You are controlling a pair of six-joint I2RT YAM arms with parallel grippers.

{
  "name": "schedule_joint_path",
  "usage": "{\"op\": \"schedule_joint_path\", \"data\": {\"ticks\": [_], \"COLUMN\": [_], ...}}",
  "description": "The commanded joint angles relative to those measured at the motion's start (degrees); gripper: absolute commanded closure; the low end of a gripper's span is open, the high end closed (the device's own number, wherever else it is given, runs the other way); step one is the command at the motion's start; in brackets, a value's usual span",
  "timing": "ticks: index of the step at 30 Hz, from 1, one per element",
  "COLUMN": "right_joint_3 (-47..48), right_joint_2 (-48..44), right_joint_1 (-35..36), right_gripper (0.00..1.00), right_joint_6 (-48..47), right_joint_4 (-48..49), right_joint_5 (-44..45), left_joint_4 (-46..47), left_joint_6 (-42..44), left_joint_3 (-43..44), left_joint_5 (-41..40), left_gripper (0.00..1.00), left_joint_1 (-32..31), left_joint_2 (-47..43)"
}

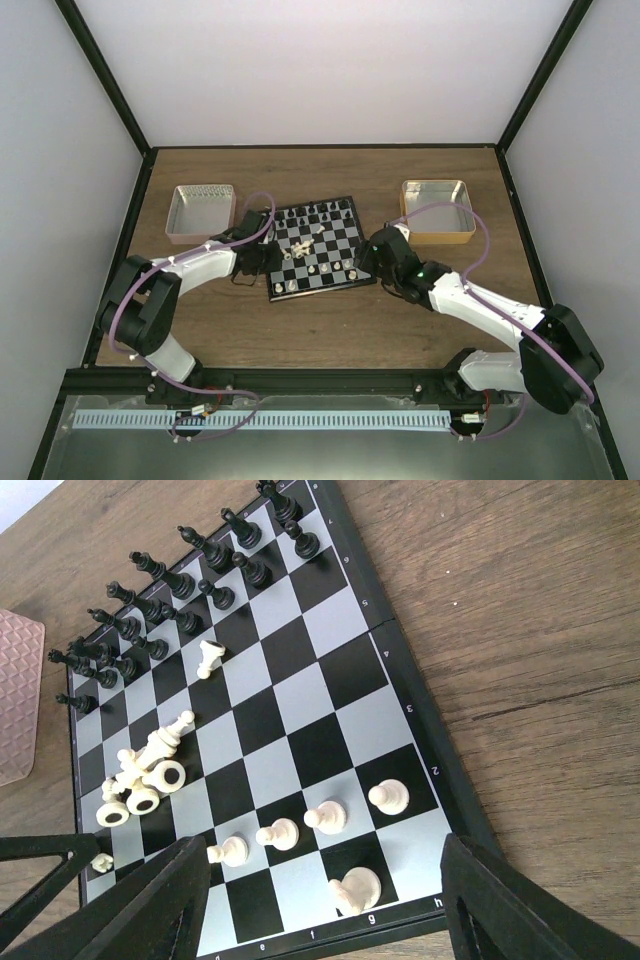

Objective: Set up the chess pieces on the board
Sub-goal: Pick up the chess piece from the chessboard.

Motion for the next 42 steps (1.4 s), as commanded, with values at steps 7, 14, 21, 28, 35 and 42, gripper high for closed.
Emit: {"op": "schedule_joint_path", "data": {"ticks": [7,14,21,28,35,42], "right_joint_3": [1.67,1.61,1.73,0.13,-2.93,-1.25], "right_joint_2": [-0.50,-0.55,-0.34,-0.35,0.16,5.07], "right_joint_1": [-0.24,-0.24,-0.26,-0.26,-0.26,1.94], "right_gripper": [0.35,0.35,0.35,0.35,0.35,0.35], "right_joint_6": [-0.17,-0.39,-3.36,-9.91,-10.34,-7.25], "right_joint_4": [0.39,0.57,2.32,11.07,22.53,27.23], "right_joint_5": [0.59,0.69,-2.44,-13.90,-24.99,-29.09], "left_joint_4": [0.34,0.26,0.58,3.97,8.01,16.07], "left_joint_6": [-3.49,-2.43,-1.53,-2.40,-7.79,-19.98], "left_joint_3": [-0.84,-0.79,-0.88,-2.02,-2.21,-3.95], "left_joint_5": [2.37,1.78,1.35,6.60,14.42,23.72], "left_gripper": [0.74,0.82,0.87,0.88,0.88,0.88], "left_joint_1": [0.16,0.08,0.14,0.11,0.07,0.09], "left_joint_2": [1.04,2.32,-0.16,-3.94,-7.69,-10.19]}}
